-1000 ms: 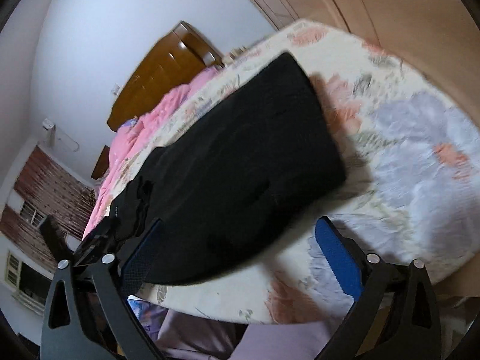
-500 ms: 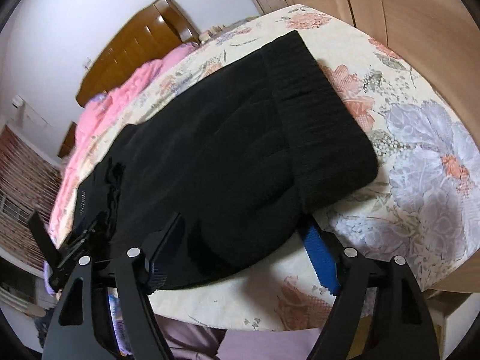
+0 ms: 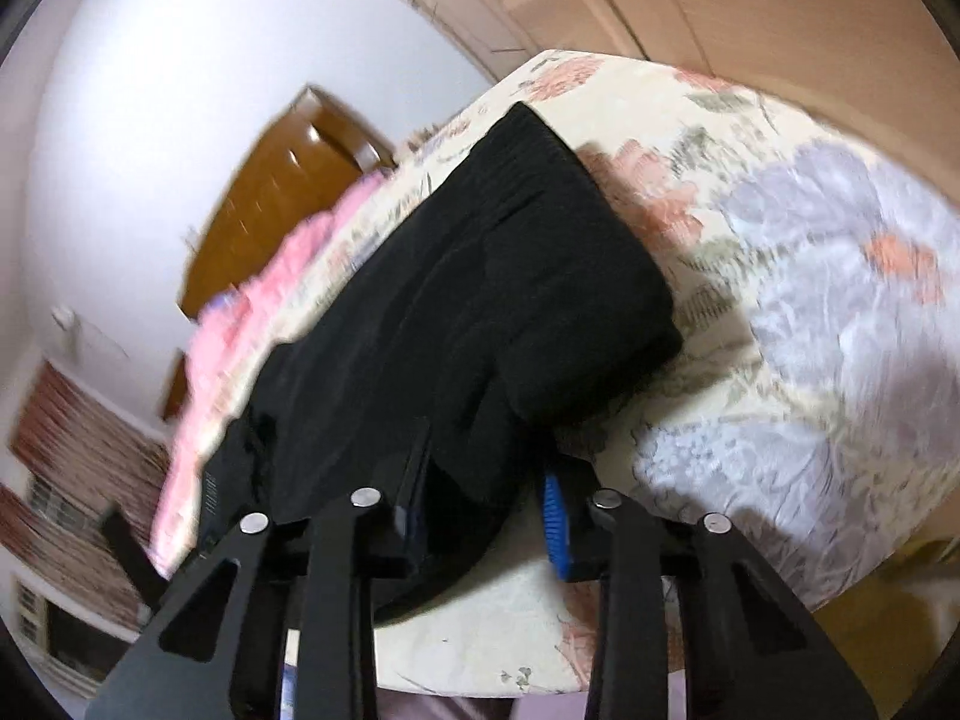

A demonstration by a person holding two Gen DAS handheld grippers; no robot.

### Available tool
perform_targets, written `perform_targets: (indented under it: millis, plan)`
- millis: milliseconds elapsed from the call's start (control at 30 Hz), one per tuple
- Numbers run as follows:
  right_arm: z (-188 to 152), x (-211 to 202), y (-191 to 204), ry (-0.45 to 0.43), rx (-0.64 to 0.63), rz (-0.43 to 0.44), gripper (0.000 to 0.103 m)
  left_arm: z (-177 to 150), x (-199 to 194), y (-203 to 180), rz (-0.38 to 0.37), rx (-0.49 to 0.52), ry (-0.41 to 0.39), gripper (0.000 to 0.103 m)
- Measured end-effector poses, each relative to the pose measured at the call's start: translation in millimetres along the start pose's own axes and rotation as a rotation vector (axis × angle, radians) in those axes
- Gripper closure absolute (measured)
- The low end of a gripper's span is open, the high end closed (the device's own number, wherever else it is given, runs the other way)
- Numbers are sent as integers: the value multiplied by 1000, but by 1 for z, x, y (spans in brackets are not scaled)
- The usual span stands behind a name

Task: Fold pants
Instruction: 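Grasp the folded sweatpants with the right tool and fold the end over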

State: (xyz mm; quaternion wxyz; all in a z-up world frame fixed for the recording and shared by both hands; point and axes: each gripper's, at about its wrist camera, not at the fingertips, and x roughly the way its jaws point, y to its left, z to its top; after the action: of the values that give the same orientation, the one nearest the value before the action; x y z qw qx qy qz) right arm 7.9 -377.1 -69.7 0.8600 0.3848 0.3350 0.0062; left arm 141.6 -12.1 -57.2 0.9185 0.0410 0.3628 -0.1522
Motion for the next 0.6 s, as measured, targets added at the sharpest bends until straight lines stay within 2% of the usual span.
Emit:
perform_targets:
  millis: [267, 367, 433, 467, 500, 600]
  plan:
    - [-3, -5, -16, -49, 115, 127, 76, -1, -2, 1, -22, -2, -7, 1]
    - [-4, -5, -22, -63, 159, 172, 76, 0, -7, 5, -59, -12, -19, 2]
    - [-4, -8, -18, -85, 159, 208, 79, 0, -25, 15, -114, -57, -65, 2]
    - [0, -13, -7, -113, 121, 230, 80, 1, -34, 21, -122, -75, -94, 2]
    - [4, -17, 8, -129, 63, 213, 81, 2, -49, 31, -102, -95, -139, 2]
    - [15, -26, 76, -175, -154, 173, 83, -3, -92, 73, 17, -151, -253, 2]
